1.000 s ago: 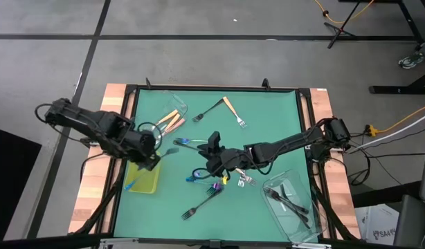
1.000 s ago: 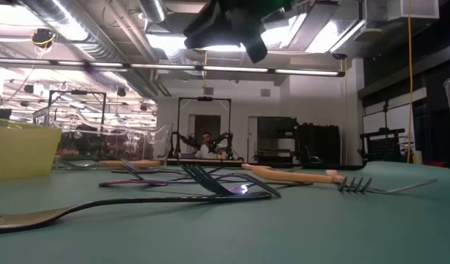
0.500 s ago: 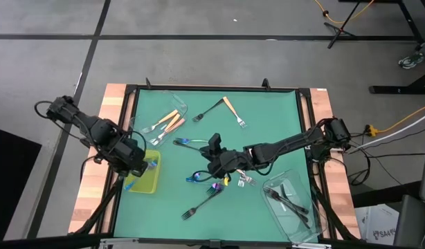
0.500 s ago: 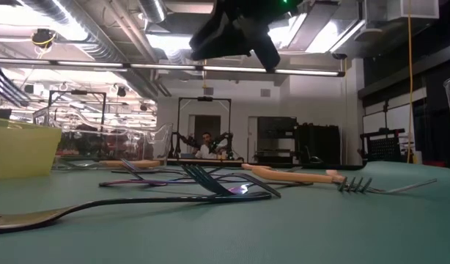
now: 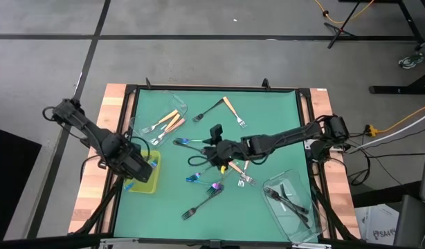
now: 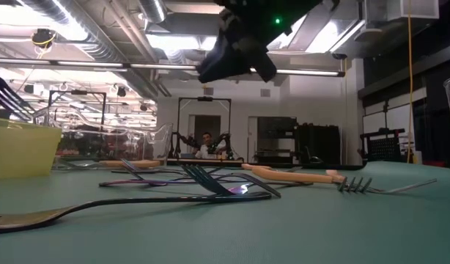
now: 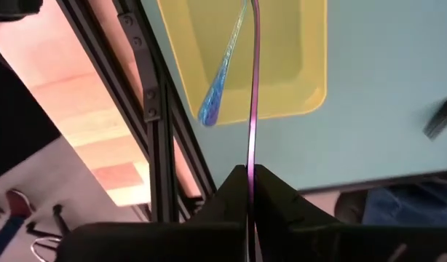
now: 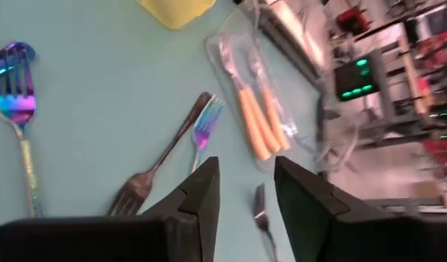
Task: Sort silverware by color (type)
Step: Put the blue fork in the yellow bin
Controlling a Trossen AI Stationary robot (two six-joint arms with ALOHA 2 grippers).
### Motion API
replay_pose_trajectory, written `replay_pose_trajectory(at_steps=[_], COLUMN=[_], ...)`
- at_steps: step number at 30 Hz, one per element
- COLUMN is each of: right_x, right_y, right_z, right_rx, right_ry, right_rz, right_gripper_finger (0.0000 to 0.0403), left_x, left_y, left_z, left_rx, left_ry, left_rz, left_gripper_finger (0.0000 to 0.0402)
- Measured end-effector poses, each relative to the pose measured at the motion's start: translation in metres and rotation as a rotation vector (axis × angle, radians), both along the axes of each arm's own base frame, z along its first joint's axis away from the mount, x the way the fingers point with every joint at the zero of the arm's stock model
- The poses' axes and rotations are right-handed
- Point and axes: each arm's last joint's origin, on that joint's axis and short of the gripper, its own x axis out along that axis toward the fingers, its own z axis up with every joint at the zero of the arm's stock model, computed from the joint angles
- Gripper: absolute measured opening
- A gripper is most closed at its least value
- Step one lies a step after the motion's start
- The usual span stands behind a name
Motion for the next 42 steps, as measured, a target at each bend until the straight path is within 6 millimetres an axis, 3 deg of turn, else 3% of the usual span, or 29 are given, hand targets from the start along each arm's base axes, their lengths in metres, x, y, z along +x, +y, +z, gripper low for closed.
replay_pose_trajectory(at_steps=[12, 27, 42], right_x=[0.0, -0.001, -0.001], right_y=[-0.024, -0.023, -0.023], right_z=[-0.006, -0.007, -0.007], right_rx=[0.191, 0.195, 0.194], right_ry=[0.059, 0.071, 0.072], right_rz=[0.011, 0.017, 0.019], right_gripper_finger=[0.0124, 0.0124, 0.0124], left_x=[0.025, 0.052, 0.05], left_y=[-0.02, -0.039, -0.061], left_z=[-0.028, -0.071, -0.093], left_rx=[0.081, 0.156, 0.233], left_ry=[0.097, 0.244, 0.301], left_rz=[-0.062, -0.201, -0.28], left_gripper_finger=[0.0004, 0.0004, 0.0005])
